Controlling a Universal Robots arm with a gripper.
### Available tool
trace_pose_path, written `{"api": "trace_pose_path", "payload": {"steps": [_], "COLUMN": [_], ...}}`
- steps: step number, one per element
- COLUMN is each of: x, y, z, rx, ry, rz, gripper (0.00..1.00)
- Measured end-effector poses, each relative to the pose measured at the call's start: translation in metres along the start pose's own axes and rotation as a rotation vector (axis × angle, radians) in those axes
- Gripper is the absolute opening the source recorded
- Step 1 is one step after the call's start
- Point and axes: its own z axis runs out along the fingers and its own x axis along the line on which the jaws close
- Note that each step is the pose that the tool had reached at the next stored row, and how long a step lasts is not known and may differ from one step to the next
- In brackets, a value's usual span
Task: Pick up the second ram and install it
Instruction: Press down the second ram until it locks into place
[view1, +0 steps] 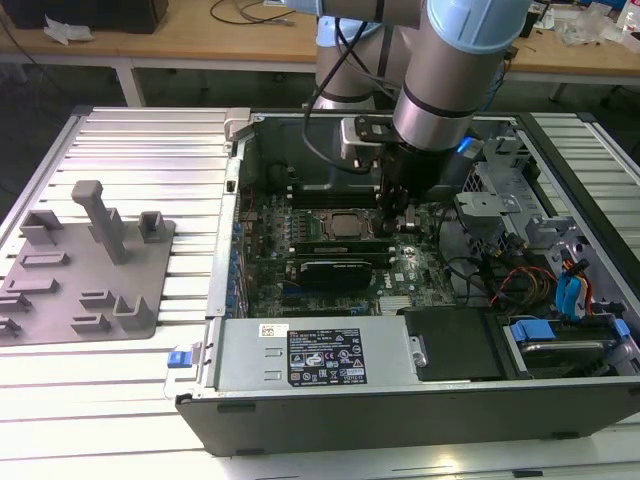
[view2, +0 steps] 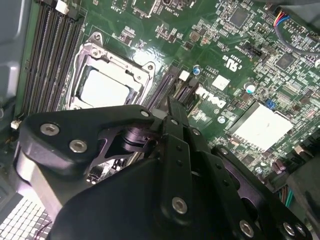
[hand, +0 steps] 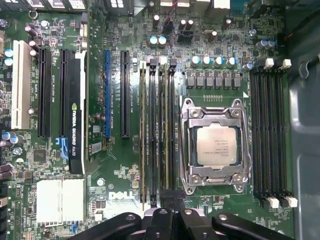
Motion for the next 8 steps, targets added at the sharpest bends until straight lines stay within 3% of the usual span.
{"api": "trace_pose_path", "payload": {"steps": [8], "x": [-0.0017], "y": [-0.0034], "z": [0.009], "rx": [-0.0003], "ry": [0.0004], "rz": [0.0], "gripper": [0.08]}}
